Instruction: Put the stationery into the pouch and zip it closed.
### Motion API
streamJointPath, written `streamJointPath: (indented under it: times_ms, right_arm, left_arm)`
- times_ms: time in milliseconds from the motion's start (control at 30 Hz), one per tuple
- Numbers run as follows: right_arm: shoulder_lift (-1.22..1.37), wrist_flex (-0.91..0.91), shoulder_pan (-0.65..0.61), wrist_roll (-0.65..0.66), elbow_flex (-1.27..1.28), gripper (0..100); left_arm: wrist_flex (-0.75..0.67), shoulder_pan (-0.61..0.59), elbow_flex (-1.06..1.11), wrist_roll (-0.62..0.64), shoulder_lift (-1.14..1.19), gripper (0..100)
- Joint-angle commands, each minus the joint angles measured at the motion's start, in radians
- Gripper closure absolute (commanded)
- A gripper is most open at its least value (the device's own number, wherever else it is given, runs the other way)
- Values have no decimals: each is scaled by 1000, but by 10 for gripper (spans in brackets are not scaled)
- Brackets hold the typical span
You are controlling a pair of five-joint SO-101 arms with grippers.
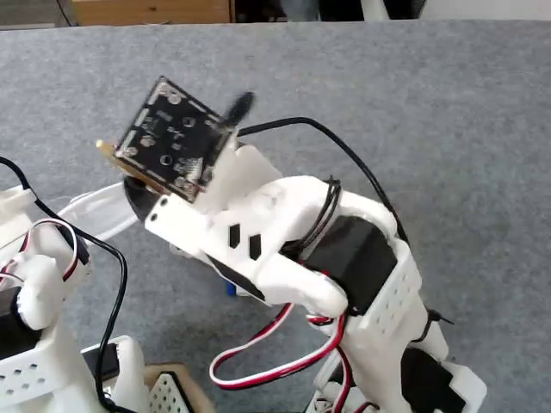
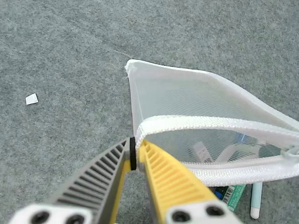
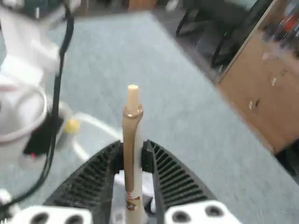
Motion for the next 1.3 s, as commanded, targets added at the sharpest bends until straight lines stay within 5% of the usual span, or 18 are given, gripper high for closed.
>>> streamJointPath:
  times_ms: [0,200,367,1033,1267]
  right_arm:
    - [-36,-126,-11,-49,41,986]
    - [-119,-388,-11,-276,77,986]
    - [-143,-407,-12,-373,67,986]
    - [-346,-416,103,-382,298,986]
    - [-372,-451,114,-381,387,986]
  left_arm:
    - [5,-12,-8,6,-11,972]
    - [5,-12,-8,3,-11,972]
    - [5,-5,-8,2,-11,972]
    - [11,412,-277,195,-11,972]
    - [6,312,-45,195,0,971]
